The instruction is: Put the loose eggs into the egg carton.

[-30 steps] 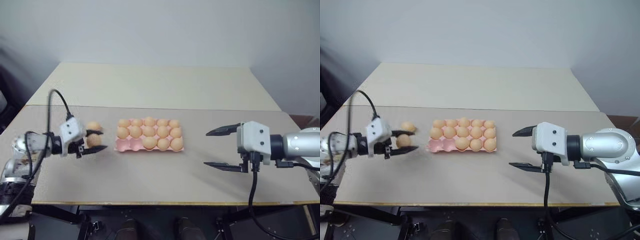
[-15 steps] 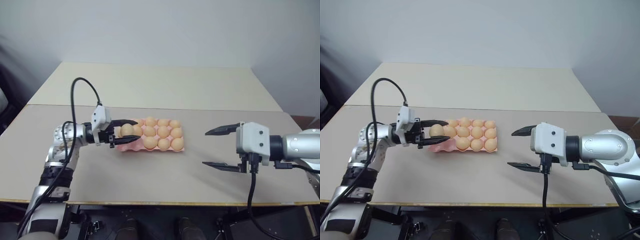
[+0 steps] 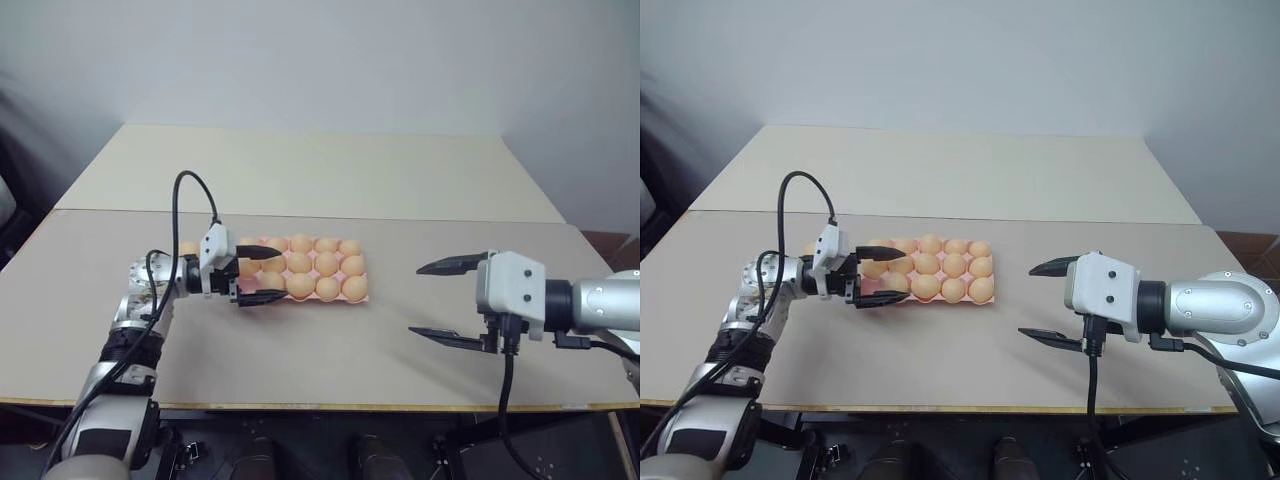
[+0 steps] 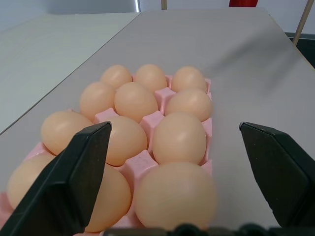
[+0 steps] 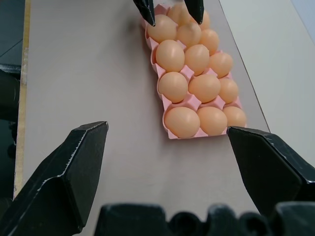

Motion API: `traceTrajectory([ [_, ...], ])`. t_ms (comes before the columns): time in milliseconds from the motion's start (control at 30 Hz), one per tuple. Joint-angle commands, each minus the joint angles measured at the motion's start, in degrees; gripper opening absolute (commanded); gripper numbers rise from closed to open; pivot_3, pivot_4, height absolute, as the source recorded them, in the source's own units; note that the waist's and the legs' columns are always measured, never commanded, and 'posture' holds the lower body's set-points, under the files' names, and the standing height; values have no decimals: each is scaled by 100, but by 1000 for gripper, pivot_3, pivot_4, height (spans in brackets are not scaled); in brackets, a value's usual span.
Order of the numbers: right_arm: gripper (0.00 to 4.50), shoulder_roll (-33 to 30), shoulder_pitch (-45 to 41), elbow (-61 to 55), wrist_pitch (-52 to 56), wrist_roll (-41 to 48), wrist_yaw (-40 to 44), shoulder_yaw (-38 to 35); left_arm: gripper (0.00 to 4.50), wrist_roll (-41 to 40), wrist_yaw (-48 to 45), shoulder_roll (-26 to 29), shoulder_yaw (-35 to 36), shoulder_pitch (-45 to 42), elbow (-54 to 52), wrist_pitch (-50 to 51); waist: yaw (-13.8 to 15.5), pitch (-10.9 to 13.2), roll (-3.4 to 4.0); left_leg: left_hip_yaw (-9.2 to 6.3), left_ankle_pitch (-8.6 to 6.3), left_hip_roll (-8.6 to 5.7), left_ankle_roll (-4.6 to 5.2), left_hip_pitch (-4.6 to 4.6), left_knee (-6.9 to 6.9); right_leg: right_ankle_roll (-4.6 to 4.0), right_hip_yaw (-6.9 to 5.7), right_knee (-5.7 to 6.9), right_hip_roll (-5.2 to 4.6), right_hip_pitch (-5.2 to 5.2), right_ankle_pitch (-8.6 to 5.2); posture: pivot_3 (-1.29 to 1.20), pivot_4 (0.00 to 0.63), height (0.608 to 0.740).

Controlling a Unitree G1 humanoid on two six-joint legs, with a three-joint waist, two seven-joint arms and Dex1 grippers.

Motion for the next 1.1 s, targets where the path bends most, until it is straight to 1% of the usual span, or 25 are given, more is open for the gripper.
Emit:
traceTrajectory([
  [33, 4500, -37, -60, -82, -39, 66, -28, -208, 4443, -21, 31, 143, 162, -101, -140, -142, -4, 0, 0, 0, 0, 0, 0, 0, 0, 0, 0, 0, 0, 0, 0, 0, 150, 740],
  [167, 4500, -46, -70, -50, -74, 46, -11, -203, 4443, -114, 102, 486, 422, 66, -418, -102, -30, 0, 0, -1, 0, 1, 0, -1, 0, 0, 0, 0, 1, -1, 0, 0, 150, 740],
  [300, 4500, -45, -117, -8, -123, 62, 35, -198, 4443, -381, 323, 958, 915, 612, -1167, 162, -93, 0, 0, -1, 0, 2, 1, 0, -1, 0, 0, 0, -1, -1, 0, 0, 150, 740],
  [467, 4500, -27, -240, 82, -204, 102, 139, -140, 4443, -480, 873, 1646, 1704, 1781, -2232, 644, -134, 0, 1, 0, -1, 5, 1, 3, -1, 4, 0, 1, -2, -2, -4, 0, 150, 740],
  [533, 4500, -17, -311, 144, -252, 114, 211, -86, 4443, -485, 1120, 1897, 2177, 2440, -2645, 902, -138, 0, 1, 1, -1, 5, 0, 5, -2, 0, -1, 0, -3, -2, -7, 0, 150, 740],
  [600, 4500, -10, -372, 204, -295, 126, 270, -43, 4443, -567, 1279, 2031, 2622, 3011, -3002, 1095, -126, 0, 1, 3, -1, 6, 0, 7, -4, -22, -1, 1, -7, -3, -20, 0, 150, 740],
  [700, 4500, 22, -485, 311, -373, 141, 376, 44, 4443, -659, 1561, 2048, 3319, 3763, -3331, 1305, -113, 0, 1, 6, -2, 8, -1, 7, -5, -31, -4, -2, -10, -5, -26, 0, 150, 740],
  [833, 4500, 43, -607, 445, -459, 111, 482, 148, 4443, -613, 1787, 2003, 3682, 4299, -3471, 1356, -69, 0, 2, 7, -2, 8, -2, 7, -5, -34, -10, -3, -13, -8, -28, 0, 150, 740],
  [933, 4500, 69, -696, 532, -515, 83, 531, 242, 4443, -593, 2065, 1891, 3649, 4256, -3369, 1318, -38, 0, 1, 7, -5, 8, -6, 7, -5, -35, -12, -4, -15, -7, -28, 0, 150, 740],
  [967, 4500, 77, -719, 552, -528, 72, 541, 271, 4443, -557, 2221, 1844, 3583, 4160, -3277, 1335, -34, 0, 1, 9, -13, 8, -20, 7, -5, -35, -11, -4, -15, -8, -28, 0, 150, 740],
  [1100, 4500, 98, -752, 559, -535, 56, 520, 314, 4443, -346, 2780, 1632, 3209, 3726, -3047, 1344, -21, 0, 2, 11, -7, 8, -9, 6, -8, -35, -11, -4, -13, -8, -28, 0, 150, 740],
])
